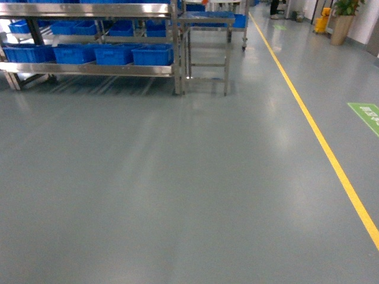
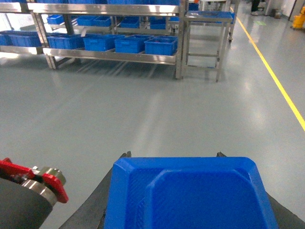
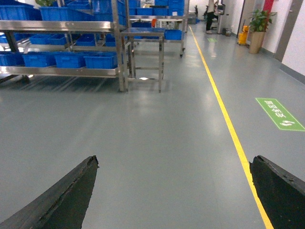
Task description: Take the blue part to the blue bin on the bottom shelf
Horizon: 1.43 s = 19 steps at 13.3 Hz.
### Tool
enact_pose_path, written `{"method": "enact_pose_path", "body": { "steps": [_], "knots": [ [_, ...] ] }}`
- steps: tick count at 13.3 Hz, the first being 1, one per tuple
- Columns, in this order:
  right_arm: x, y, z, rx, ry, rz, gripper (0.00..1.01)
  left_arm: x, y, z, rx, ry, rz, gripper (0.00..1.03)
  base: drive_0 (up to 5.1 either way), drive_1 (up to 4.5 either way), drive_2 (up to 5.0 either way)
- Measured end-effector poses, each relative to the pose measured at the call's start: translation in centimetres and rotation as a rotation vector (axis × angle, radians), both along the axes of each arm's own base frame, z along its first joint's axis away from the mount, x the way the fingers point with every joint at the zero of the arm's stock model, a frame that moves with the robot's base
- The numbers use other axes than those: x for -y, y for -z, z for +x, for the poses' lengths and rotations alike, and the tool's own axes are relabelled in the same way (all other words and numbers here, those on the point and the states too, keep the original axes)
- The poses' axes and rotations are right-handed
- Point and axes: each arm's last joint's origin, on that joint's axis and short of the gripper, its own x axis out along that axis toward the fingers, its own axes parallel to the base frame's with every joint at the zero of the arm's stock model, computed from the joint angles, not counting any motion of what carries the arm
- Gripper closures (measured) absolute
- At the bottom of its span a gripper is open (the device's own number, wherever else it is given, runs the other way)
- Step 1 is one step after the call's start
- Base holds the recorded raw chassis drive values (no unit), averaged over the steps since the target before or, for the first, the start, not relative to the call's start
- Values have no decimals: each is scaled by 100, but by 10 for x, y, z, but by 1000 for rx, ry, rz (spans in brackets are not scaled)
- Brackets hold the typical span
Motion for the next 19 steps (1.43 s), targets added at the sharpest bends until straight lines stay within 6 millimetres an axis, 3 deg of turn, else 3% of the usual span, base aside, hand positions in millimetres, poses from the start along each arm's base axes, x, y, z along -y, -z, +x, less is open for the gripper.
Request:
{"method": "enact_pose_path", "body": {
  "steps": [5,19],
  "knots": [
    [0,0,0,0,1,0,3,0,0,0,0,0,0,60,-141,-141,-141],
    [0,0,0,0,0,0,3,0,0,0,-1,0,1,60,-2,424,-429]
  ]
}}
